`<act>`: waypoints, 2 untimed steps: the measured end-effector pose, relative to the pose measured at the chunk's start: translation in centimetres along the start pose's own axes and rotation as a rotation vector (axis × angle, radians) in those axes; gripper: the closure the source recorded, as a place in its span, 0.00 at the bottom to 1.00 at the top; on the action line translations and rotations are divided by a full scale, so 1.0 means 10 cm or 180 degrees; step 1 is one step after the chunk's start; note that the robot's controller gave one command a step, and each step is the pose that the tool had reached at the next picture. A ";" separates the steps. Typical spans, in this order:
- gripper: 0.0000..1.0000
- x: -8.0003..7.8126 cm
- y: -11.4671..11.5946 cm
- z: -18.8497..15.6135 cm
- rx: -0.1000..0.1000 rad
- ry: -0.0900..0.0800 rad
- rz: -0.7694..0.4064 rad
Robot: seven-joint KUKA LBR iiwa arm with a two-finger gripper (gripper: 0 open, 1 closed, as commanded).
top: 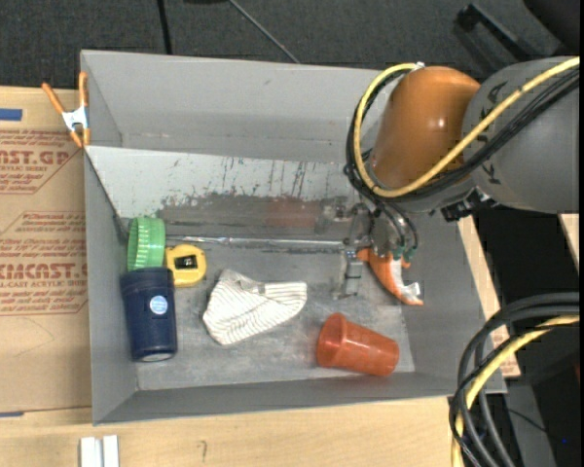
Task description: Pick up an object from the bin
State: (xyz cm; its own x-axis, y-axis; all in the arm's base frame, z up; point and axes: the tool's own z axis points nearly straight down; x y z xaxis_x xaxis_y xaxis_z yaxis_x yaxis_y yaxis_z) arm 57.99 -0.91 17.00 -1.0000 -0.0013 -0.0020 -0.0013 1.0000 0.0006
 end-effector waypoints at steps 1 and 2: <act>0.00 0.07 0.40 0.54 0.0002 -0.0020 -0.0138; 1.00 0.56 0.78 0.90 -0.0001 0.0005 -0.0373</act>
Offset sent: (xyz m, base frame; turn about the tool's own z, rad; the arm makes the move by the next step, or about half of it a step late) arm -0.0560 0.0767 -0.0894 -0.1161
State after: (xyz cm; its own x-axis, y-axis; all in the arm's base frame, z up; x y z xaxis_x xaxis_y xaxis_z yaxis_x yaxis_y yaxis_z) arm 52.38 6.88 8.01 -0.9930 -0.1183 -0.0006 -0.1183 0.9930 0.0009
